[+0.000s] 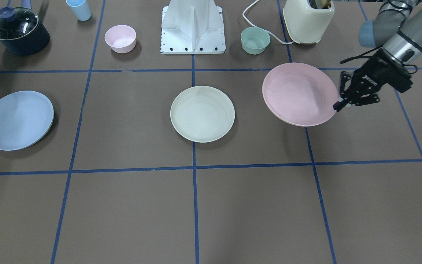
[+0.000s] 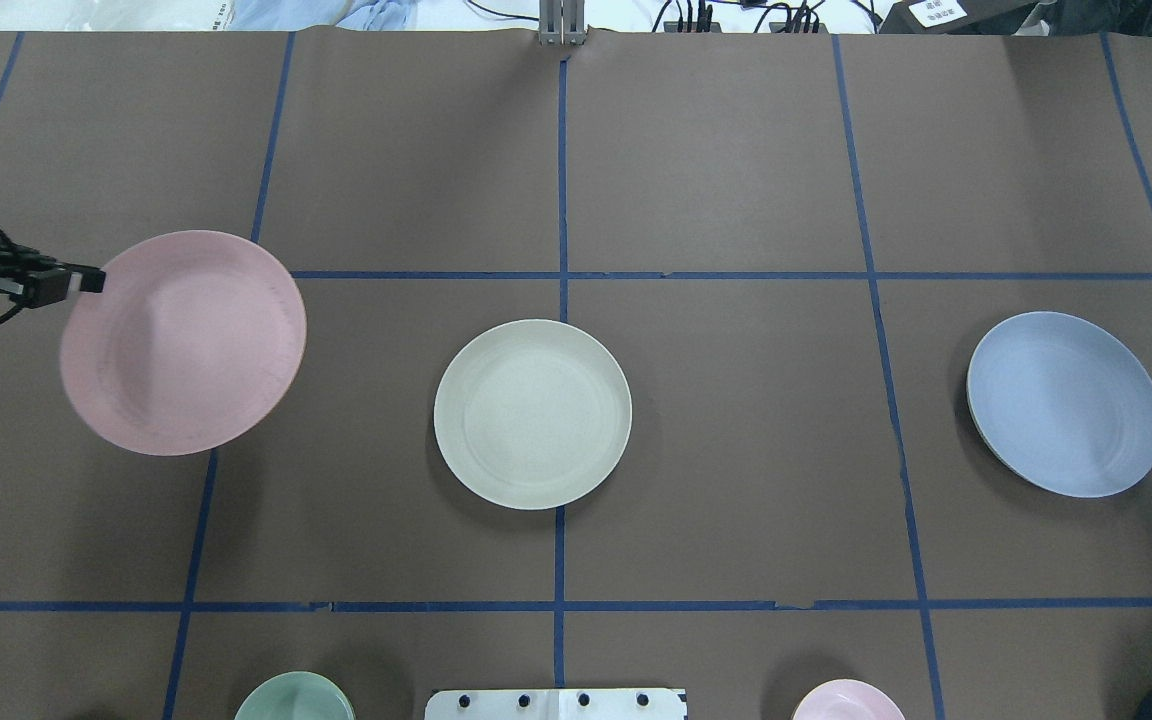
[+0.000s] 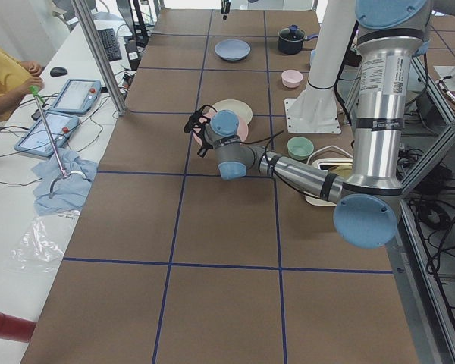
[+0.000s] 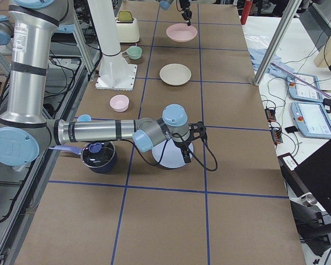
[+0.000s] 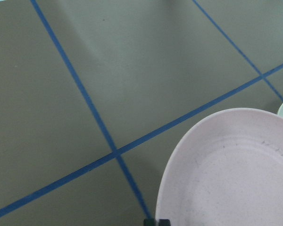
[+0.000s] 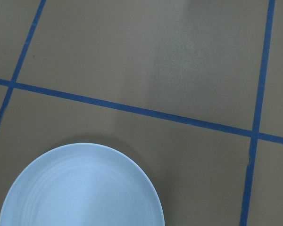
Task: Stack three plates with pink and blue
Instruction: 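Grip the pink plate rim with the left gripper and carry it toward the cream plate, then lower the pink plate onto the cream plate and open the left gripper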
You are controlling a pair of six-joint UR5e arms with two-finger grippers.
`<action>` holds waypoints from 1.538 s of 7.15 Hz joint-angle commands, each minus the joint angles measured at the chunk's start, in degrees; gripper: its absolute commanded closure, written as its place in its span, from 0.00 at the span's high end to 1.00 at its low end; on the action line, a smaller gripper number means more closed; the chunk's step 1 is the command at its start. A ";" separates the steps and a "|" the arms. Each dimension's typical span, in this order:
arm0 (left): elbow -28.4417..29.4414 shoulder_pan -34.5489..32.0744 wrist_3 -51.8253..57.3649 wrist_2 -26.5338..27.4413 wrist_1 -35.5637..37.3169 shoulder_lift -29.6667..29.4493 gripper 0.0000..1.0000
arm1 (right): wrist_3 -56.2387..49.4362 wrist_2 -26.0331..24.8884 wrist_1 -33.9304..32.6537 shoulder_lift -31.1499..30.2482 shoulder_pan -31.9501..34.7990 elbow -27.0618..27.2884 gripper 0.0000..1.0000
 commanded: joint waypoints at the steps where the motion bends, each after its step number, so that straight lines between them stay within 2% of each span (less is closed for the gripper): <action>1: 0.13 12.60 -11.89 11.22 7.94 -10.24 0.00 | 0.03 0.00 0.00 -0.18 0.00 -0.02 1.00; 2: 1.09 17.61 -14.19 16.24 12.00 -14.30 0.00 | 0.03 0.00 0.09 -0.26 0.00 0.07 1.00; 4: 8.88 22.31 -18.51 22.85 12.30 -20.55 0.00 | 0.03 0.09 0.09 -0.26 0.00 0.07 1.00; 5: 11.09 22.50 -18.43 23.66 11.87 -21.28 0.00 | 0.03 0.00 0.09 -0.26 0.00 0.07 1.00; 6: 10.94 22.50 -18.26 23.67 11.78 -20.85 0.00 | 0.12 0.00 0.09 -0.26 0.00 0.07 1.00; 9: 9.02 22.24 -17.55 23.58 12.04 -20.06 0.00 | 0.20 0.00 0.09 -0.26 0.00 0.07 1.00; 11: 7.34 22.32 -17.55 23.67 12.21 -17.43 0.00 | 0.20 0.00 0.09 -0.26 0.00 0.07 1.00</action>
